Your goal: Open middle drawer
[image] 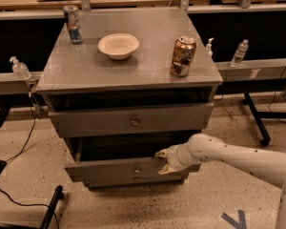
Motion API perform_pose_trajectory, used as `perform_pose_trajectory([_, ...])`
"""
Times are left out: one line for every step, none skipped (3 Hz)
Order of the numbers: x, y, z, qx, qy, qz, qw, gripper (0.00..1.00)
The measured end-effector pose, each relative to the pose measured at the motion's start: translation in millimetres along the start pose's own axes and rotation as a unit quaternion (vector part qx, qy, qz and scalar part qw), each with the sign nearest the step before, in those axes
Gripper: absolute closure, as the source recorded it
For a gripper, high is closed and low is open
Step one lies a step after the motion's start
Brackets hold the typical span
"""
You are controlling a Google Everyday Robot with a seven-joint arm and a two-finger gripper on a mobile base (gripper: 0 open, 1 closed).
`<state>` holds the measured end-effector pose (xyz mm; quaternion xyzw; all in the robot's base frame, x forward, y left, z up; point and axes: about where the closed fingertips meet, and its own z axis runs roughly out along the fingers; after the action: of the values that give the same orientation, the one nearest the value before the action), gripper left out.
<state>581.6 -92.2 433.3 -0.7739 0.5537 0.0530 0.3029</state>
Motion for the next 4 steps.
perform_pose_trajectory([-10,14,-21,0.001,0.017,0.018,0.9997,0.52])
perform_pose_trajectory([-17,30,-35,0.004,0.032,0.041,0.9986,0.52])
perform_pose_trajectory([-19,37,-42,0.014,0.044,0.054,0.9975,0.52])
perform_pose_trajectory([-13,32,-46,0.037,0.051,0.052,0.9967,0.51])
